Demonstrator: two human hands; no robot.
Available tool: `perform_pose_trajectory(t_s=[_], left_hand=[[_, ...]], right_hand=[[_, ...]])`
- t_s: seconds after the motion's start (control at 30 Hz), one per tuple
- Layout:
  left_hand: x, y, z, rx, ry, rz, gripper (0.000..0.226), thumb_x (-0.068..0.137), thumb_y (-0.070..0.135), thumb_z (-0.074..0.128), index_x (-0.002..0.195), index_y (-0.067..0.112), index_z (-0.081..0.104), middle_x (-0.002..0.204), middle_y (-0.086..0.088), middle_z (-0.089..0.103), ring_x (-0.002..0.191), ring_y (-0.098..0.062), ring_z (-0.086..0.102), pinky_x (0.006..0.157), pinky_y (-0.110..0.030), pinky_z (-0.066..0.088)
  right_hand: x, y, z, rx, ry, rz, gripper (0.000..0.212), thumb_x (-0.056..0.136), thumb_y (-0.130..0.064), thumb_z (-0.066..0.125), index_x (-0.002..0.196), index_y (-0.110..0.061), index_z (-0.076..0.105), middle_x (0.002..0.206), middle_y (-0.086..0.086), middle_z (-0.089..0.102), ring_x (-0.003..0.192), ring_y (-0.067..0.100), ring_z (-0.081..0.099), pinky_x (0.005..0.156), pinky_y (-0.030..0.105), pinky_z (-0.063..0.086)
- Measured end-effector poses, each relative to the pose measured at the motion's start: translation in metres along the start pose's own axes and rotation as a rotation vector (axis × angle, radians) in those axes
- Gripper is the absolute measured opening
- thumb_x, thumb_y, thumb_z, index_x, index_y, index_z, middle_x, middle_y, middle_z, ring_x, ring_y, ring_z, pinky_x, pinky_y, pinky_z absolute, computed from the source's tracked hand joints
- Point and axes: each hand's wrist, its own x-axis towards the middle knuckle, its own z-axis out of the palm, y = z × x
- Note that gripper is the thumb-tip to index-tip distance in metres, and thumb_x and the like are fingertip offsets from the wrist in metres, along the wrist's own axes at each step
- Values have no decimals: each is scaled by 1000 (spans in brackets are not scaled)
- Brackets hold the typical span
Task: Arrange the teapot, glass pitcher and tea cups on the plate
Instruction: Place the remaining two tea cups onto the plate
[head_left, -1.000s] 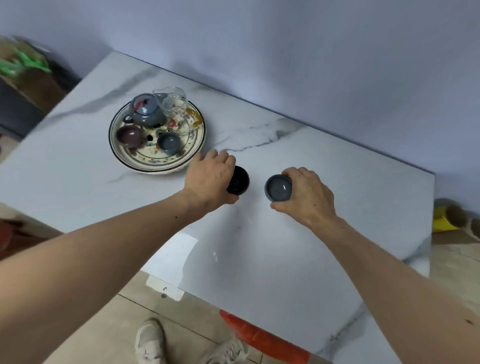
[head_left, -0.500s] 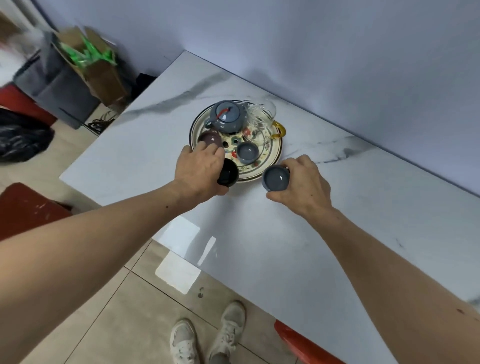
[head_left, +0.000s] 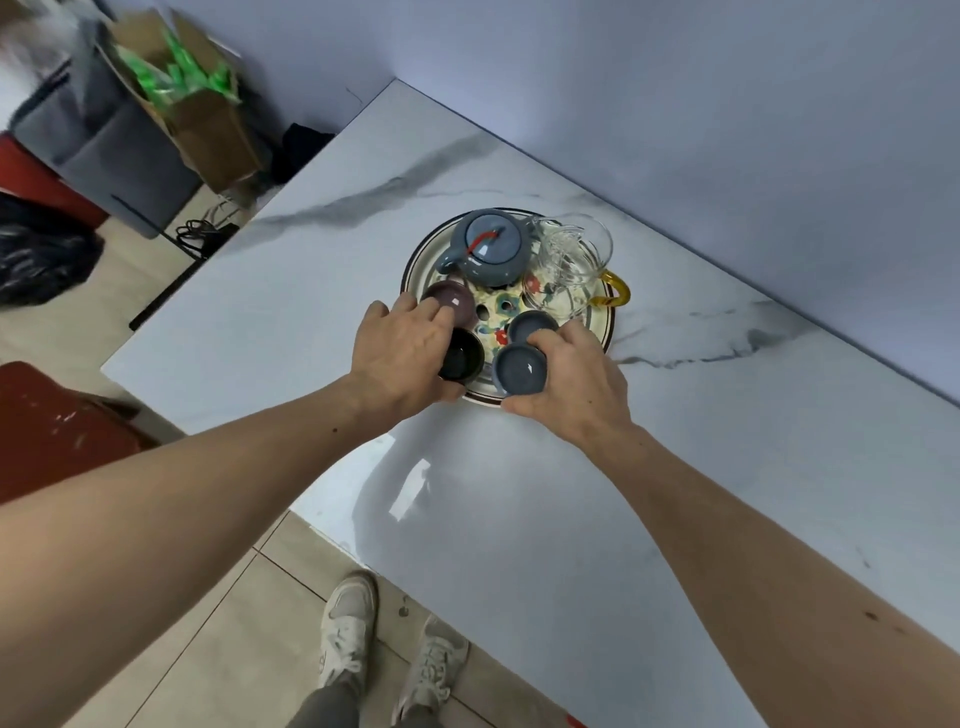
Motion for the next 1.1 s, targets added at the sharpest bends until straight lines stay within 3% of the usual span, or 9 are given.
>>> perform_pose_trajectory(t_s=[0.3, 0.7, 1.1], left_hand=[[14, -9, 7, -6, -60, 57, 69, 62, 59, 70, 111, 13, 52, 111, -8, 56, 109, -28, 48, 86, -40, 40], [20, -5, 16, -20, 4, 123, 69, 60, 54, 74, 112, 15, 50, 111, -8, 55, 107, -28, 49, 85, -42, 42], [14, -5, 20, -285, 10, -70, 66, 61, 39, 83, 113, 10, 54, 113, -12, 58, 105, -31, 52, 86, -41, 47]], right_hand=[[7, -8, 16, -8, -11, 65, 70, 54, -55, 82, 109, -18, 60, 106, 1, 53, 98, 22, 53, 66, 31, 44], [7, -4, 23, -19, 52, 69, 74, 54, -47, 86, 115, -14, 59, 107, 4, 54, 97, 24, 55, 65, 31, 42], [7, -8, 32, 188, 79, 112, 69, 51, -34, 92, 104, -20, 50, 104, 0, 54, 93, 20, 52, 64, 30, 42]])
